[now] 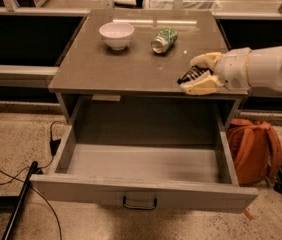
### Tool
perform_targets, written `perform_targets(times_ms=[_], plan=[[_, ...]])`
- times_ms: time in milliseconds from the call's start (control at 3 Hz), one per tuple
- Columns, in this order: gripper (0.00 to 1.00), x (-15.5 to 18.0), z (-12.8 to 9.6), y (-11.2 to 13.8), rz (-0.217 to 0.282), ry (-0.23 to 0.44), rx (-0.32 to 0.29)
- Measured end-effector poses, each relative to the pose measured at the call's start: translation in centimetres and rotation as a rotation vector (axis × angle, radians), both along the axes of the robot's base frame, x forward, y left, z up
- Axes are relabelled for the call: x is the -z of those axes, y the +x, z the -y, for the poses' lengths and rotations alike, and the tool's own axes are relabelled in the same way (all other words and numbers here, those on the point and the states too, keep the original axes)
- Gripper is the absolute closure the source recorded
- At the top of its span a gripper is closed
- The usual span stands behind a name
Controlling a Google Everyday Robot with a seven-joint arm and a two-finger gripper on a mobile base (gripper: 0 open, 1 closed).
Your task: Place rxbar chocolate into top drawer
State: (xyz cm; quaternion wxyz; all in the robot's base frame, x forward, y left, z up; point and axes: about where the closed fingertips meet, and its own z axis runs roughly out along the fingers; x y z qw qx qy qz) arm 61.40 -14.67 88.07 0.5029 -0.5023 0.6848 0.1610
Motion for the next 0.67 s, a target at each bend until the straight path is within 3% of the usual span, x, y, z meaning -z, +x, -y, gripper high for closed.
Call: perform_targets(times_ms=[333,667], plan=[[1.00,3.8,-0.6,-2.5,-0.053,-0.006,0.001],[1.00,6.2,-1.9,-2.8,-0.092,0.029,-0.072]])
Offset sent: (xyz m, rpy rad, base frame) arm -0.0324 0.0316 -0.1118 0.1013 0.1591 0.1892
